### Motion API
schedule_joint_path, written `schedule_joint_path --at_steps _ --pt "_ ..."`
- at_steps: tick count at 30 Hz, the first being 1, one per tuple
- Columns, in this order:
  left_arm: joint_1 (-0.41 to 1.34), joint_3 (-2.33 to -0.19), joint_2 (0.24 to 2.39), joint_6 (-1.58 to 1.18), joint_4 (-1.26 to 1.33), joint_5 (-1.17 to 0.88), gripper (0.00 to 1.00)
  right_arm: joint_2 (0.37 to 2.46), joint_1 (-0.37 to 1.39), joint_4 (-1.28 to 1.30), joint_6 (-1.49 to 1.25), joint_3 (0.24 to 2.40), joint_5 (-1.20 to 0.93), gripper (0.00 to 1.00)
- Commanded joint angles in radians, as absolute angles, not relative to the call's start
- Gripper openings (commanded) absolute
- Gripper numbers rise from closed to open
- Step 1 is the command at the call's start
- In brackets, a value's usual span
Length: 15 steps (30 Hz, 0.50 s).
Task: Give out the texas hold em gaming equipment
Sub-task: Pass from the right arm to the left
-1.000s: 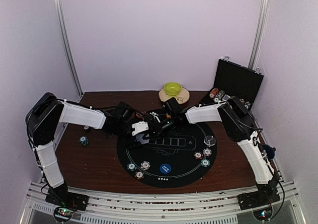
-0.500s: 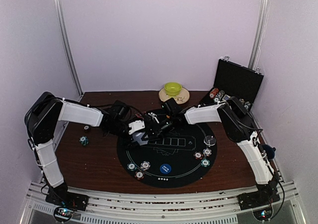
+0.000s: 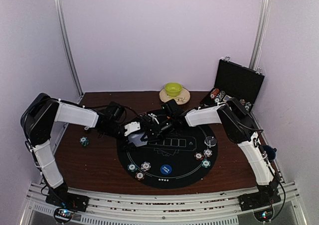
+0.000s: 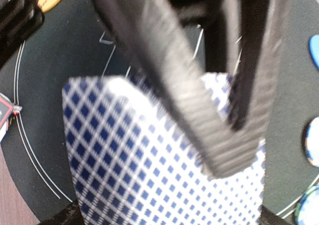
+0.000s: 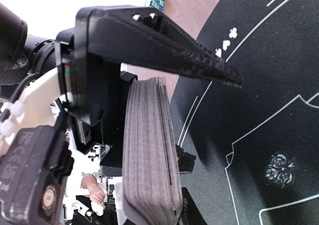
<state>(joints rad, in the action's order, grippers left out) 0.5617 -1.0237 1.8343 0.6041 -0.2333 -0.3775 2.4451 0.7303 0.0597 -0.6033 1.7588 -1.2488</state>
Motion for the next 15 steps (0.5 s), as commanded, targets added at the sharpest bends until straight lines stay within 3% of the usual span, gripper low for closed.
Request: schedule_joint_path --at_steps 1,15 --pt "0.555 -1.025 1.790 0.612 -0.196 -0.452 0.87 2.465 0.744 0.010 -0.630 1.759 -1.279 0.00" --pt "0.556 -1.043 1.820 0.608 -0.212 -0.455 0.85 2.463 0.748 -0.005 -0.646 1.759 -1.287 0.00"
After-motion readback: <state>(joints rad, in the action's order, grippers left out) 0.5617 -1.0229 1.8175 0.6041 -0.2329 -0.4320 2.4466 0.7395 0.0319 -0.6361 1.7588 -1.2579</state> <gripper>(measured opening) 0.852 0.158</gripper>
